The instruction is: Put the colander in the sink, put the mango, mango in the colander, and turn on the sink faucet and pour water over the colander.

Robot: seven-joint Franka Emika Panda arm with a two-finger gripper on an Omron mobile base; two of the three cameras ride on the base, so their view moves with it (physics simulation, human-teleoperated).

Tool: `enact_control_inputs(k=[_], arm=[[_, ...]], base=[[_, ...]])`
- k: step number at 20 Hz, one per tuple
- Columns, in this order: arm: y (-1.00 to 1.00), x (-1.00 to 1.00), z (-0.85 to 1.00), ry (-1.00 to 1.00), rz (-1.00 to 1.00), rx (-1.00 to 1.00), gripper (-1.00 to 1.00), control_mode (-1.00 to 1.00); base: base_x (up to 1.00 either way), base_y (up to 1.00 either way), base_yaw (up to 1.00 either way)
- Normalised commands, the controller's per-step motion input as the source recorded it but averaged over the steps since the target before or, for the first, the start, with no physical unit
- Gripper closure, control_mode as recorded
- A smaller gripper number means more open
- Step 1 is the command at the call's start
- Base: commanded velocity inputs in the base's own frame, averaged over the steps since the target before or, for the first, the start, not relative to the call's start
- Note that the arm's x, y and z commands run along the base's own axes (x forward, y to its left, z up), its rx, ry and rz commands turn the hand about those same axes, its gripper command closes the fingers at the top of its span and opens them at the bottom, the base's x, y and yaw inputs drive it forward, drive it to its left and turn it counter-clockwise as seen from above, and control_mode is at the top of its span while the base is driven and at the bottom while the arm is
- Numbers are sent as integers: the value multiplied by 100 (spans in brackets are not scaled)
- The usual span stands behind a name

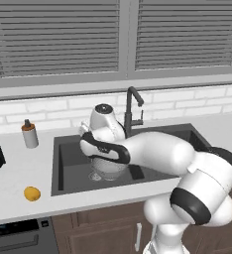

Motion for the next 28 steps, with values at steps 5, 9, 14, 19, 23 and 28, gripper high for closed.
enact_control_inputs(k=[5,9,14,19,23,28], arm=[[28,0,-7,8,25,0,-100,-100],[38,1,-20,5,29,0,-100,-100],[37,-2,-9,6,31,0,-100,-100],[36,-22,-9,0,36,0,-100,-100],[33,-11,0,0,36,0,-100,-100],[35,-34,-13,0,38,0,-100,-100]], base=[[0,0,0],[0,0,0],[0,0,0],[0,0,0],[0,0,0],[0,0,0]])
